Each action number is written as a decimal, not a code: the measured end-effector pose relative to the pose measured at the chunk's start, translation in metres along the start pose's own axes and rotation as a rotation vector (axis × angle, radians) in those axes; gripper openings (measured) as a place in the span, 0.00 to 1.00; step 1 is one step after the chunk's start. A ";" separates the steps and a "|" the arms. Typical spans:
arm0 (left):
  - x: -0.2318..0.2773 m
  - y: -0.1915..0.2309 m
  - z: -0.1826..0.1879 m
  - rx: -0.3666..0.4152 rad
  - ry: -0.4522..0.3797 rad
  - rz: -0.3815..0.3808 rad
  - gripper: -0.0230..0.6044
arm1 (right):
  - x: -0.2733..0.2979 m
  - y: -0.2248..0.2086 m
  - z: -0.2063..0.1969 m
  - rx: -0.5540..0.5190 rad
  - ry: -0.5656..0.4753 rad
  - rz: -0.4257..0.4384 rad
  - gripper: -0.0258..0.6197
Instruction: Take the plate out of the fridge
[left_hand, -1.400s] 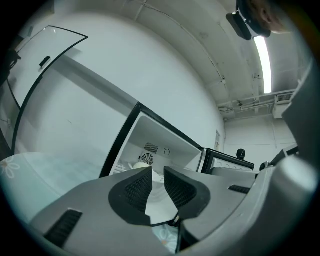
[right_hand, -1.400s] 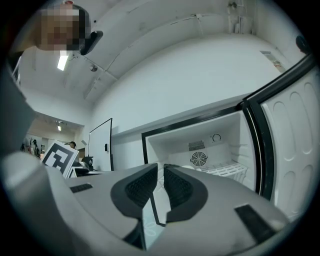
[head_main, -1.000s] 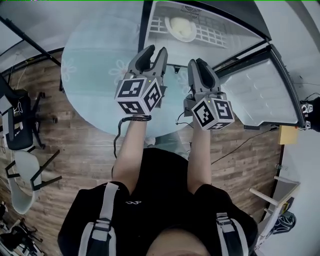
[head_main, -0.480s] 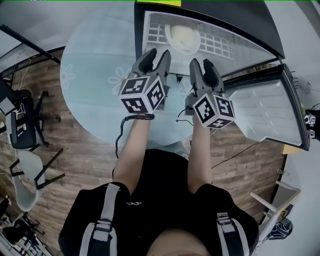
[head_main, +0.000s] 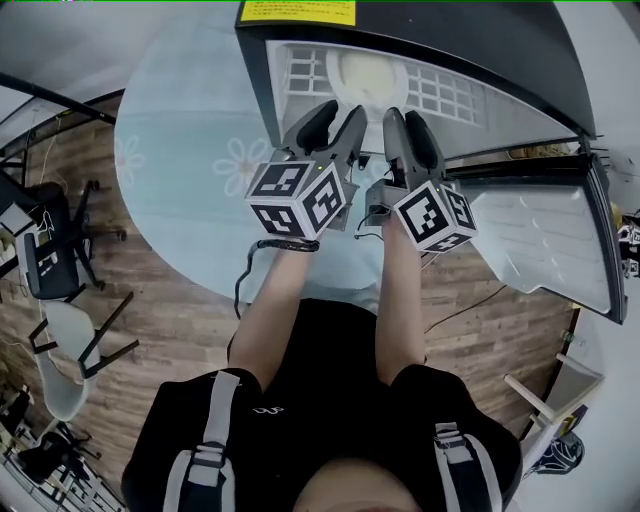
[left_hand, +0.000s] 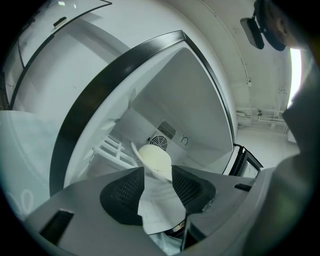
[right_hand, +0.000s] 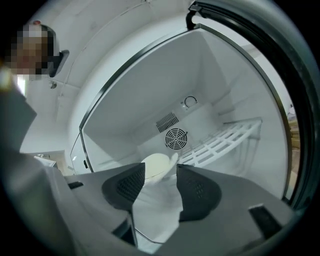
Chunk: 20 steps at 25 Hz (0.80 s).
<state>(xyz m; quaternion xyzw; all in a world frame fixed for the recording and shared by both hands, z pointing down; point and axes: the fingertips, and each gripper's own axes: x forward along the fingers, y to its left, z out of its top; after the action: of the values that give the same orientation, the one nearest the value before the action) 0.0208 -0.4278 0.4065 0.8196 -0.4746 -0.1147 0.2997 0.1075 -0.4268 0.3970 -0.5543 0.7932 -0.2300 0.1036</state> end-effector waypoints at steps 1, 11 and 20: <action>0.002 0.001 0.000 -0.015 -0.004 -0.008 0.31 | 0.003 0.000 0.000 0.018 -0.003 0.010 0.35; 0.009 -0.002 -0.004 -0.114 -0.013 -0.039 0.31 | 0.015 0.003 -0.007 0.203 0.005 0.074 0.31; 0.011 -0.008 -0.006 -0.062 0.028 -0.034 0.26 | 0.012 0.005 -0.009 0.254 0.020 0.096 0.24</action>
<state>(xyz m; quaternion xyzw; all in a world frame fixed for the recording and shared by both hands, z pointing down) 0.0348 -0.4320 0.4078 0.8194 -0.4526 -0.1231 0.3295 0.0957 -0.4343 0.4032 -0.4958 0.7842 -0.3291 0.1759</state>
